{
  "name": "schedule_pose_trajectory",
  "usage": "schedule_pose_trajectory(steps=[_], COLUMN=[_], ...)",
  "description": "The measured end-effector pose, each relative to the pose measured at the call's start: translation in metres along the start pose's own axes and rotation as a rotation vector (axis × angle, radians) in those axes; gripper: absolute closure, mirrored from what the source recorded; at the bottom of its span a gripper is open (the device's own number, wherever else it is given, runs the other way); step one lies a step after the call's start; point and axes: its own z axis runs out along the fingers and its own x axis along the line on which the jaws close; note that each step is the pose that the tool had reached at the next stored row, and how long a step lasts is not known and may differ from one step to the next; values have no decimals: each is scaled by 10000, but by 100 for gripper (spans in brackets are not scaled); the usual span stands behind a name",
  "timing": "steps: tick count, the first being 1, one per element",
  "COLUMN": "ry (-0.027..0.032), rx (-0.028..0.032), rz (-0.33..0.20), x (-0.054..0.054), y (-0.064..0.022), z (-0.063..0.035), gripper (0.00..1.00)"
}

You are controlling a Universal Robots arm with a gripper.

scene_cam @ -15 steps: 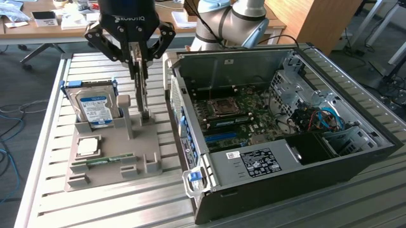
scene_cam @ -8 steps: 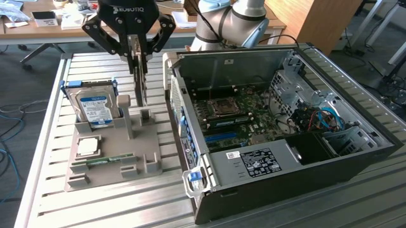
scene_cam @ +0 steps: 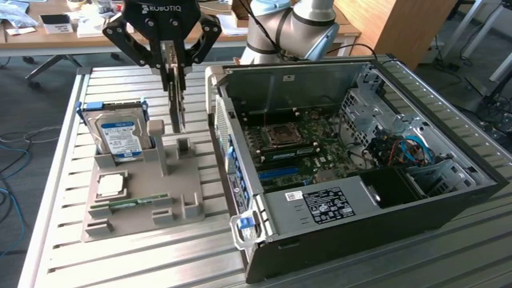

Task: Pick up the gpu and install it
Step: 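Pick up the gpu and move the gpu toward the slot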

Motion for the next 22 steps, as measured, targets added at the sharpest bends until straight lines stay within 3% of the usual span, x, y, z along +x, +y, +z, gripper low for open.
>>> schedule_pose_trajectory(steps=[11, 22], ry=[1, 10], rx=[-9, -119], rz=[-2, -17], x=[-74, -228], y=[5, 17], z=[2, 5], gripper=[73, 73])
